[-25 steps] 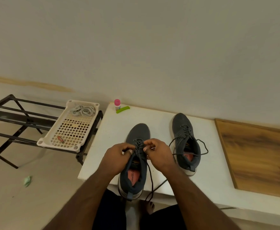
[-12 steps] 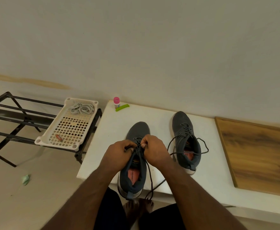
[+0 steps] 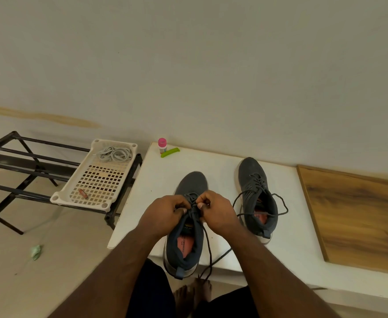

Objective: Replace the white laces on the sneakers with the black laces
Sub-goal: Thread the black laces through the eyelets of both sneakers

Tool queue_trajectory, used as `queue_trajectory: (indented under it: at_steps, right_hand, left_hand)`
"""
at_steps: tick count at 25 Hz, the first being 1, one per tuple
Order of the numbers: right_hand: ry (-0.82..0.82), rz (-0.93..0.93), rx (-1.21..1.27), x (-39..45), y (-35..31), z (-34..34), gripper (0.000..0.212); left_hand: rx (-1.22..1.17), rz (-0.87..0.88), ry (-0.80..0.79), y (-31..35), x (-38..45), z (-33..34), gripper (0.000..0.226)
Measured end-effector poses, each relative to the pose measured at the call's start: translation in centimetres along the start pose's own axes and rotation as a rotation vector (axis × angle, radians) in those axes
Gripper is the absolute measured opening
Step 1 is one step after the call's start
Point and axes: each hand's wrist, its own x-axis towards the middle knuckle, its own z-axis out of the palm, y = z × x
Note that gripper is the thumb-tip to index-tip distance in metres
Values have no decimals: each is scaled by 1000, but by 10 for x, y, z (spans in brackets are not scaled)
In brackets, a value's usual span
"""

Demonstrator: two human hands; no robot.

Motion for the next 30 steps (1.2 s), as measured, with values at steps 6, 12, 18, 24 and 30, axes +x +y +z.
queue_trajectory:
  at_steps: [6, 12, 18, 24, 30]
  right_hand:
    - [-3, -1, 57, -1, 4, 1, 20]
    - [-51, -79, 146, -15, 9, -3, 11]
    - [-31, -113, -63, -9, 7, 8, 13]
    - [-9, -83, 75, -13, 13, 3, 7]
    - [-4, -95, -20, -13, 10, 5, 10]
  left_hand:
    - [56, 39, 9, 1, 2, 0, 13]
    - [2, 37, 31, -1, -2, 1, 14]
    - [-8, 27, 27, -4, -2, 3, 14]
    - [-6, 0, 29, -4, -2, 4, 14]
    - [-7, -5, 19, -3, -4, 4, 16]
